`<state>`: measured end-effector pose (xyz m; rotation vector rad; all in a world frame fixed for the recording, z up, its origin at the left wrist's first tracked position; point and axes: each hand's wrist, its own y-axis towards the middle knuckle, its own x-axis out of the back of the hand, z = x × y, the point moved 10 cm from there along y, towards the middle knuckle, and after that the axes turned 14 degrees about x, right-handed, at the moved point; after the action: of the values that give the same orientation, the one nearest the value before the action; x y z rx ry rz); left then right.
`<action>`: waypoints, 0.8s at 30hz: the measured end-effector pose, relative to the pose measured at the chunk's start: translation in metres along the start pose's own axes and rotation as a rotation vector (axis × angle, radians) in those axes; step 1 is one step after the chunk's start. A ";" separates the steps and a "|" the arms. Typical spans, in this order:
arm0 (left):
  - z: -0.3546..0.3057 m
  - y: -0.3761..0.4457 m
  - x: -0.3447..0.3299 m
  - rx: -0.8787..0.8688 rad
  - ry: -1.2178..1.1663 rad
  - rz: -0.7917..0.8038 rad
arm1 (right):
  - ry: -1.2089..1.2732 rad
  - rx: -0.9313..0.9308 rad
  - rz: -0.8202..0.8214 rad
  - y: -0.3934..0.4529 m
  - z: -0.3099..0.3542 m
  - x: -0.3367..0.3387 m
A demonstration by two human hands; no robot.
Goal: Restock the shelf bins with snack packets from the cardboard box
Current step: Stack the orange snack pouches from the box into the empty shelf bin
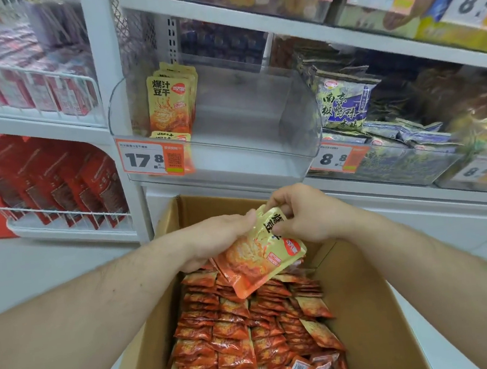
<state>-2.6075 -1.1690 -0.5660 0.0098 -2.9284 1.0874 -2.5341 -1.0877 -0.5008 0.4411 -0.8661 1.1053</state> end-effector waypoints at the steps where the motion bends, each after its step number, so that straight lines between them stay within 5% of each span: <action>1: -0.003 -0.002 0.000 -0.027 0.039 0.008 | 0.013 -0.008 -0.039 0.000 0.001 0.004; 4: -0.010 -0.008 0.008 -0.097 0.113 -0.042 | -0.009 -0.008 -0.156 -0.001 0.007 0.015; 8: -0.022 -0.015 0.028 -0.191 -0.085 -0.109 | -0.002 -0.080 -0.690 -0.023 0.006 0.061; 10: -0.030 -0.020 0.040 -0.243 -0.210 -0.134 | 0.238 -0.151 -0.801 -0.032 -0.002 0.062; 14: -0.043 -0.031 0.045 -0.295 -0.396 -0.107 | 0.672 -0.189 -0.360 -0.009 0.011 0.002; 20: -0.054 -0.043 0.059 -0.322 -0.403 -0.134 | 0.778 -0.084 -0.318 0.019 0.045 0.007; 24: -0.064 -0.075 0.120 -0.488 -0.103 -0.714 | 0.617 -0.150 -0.335 0.057 0.045 0.055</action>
<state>-2.7260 -1.1839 -0.4665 1.0226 -2.7817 0.2711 -2.5935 -1.0636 -0.4361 0.0959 -0.3089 0.7881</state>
